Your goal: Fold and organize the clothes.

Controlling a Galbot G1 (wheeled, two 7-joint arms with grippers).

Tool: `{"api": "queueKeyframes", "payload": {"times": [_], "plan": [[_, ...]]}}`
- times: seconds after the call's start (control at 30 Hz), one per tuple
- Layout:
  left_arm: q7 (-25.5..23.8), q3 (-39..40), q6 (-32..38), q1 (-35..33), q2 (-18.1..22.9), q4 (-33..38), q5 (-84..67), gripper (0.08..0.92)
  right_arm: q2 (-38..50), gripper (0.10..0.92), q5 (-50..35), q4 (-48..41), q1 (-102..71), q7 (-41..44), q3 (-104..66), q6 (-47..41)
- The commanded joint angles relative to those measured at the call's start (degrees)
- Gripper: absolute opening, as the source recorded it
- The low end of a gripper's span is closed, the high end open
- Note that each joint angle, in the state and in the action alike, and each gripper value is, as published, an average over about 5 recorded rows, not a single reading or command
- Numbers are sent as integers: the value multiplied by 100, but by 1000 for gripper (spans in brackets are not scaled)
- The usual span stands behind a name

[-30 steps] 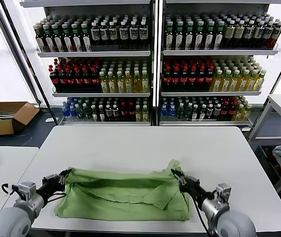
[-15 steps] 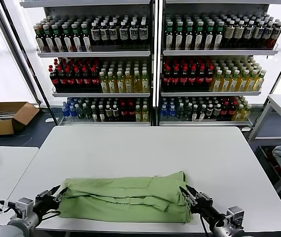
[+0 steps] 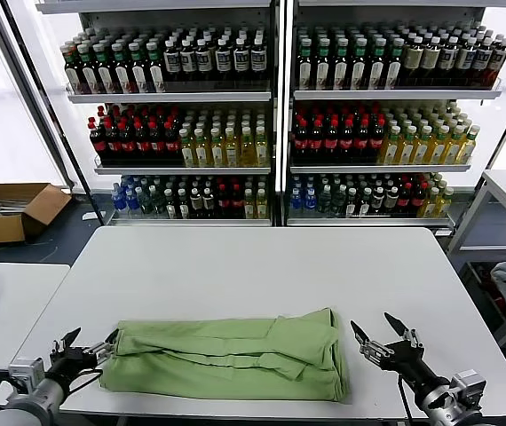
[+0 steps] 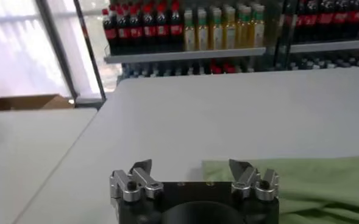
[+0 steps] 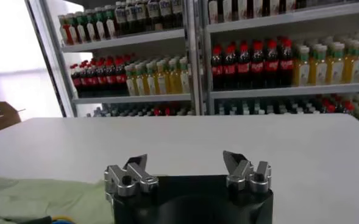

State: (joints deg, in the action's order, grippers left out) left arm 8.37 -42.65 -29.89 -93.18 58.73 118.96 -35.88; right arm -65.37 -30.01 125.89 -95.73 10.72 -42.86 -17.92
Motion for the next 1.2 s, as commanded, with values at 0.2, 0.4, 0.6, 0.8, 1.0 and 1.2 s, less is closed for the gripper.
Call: {"api": "queueKeyframes", "payload": {"times": [0.2,0.4,0.6,0.8,1.0,1.2], "plan": [[1042,1031,-42,84,1074,-139,267,793,-30,823,-3,180,-313,99,-469,220],[1050,1049,-2,67,1095,-108,307,628,-45,823,-23,158,-265,91,-414,220],[1042,1076,224,59,1097,-72,609,455,-50,823,-80,139,-278,94,-441,232],[945,939,529,13,1020,20,931,282,-47,823,-108,110,-273,101,-442,248],[567,-171,661,-49,582,155,818,121,-36,823,-163,116,-246,107,-478,267],[111,-1948,682,-76,-297,-299,75,89,-14,823,-256,106,-290,119,-590,307]]}}
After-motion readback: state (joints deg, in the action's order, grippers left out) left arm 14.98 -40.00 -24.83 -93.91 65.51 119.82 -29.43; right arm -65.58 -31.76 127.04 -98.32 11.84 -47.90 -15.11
